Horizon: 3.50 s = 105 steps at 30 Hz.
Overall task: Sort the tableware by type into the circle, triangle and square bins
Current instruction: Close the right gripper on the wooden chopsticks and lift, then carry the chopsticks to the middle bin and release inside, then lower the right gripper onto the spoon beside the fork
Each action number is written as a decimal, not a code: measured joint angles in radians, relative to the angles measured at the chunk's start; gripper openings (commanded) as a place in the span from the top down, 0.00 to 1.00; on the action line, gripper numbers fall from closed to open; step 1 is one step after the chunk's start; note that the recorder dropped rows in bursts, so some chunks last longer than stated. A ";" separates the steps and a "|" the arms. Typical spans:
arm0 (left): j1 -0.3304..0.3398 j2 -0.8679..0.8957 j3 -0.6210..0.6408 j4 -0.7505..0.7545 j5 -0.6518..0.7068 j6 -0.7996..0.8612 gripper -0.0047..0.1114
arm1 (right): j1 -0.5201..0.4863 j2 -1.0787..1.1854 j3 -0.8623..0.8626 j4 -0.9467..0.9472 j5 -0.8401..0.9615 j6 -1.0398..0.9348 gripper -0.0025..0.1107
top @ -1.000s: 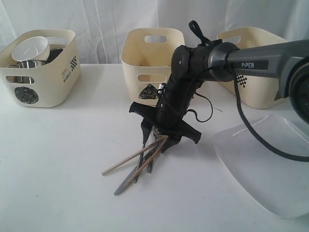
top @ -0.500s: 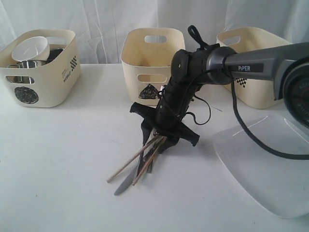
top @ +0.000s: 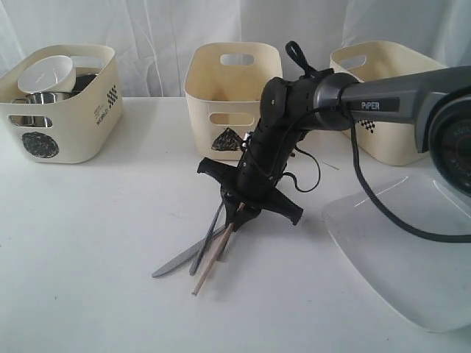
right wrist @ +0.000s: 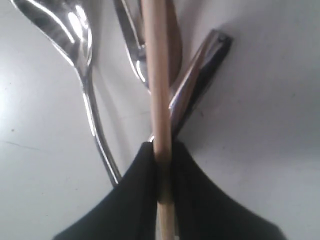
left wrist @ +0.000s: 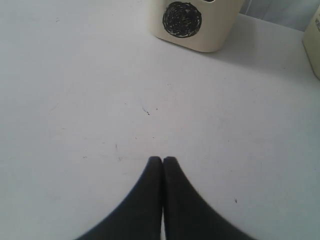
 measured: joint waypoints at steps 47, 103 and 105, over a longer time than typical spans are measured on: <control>0.000 0.000 0.000 0.000 0.000 0.000 0.96 | -0.240 -0.184 0.000 1.238 0.181 -1.193 0.98; 0.000 0.000 0.000 0.000 0.000 0.002 0.96 | -0.222 -0.157 -0.264 0.163 -0.033 -1.292 0.98; 0.000 0.000 0.000 0.000 0.000 0.002 0.96 | -0.176 -0.167 -0.258 -0.009 0.110 -1.254 0.98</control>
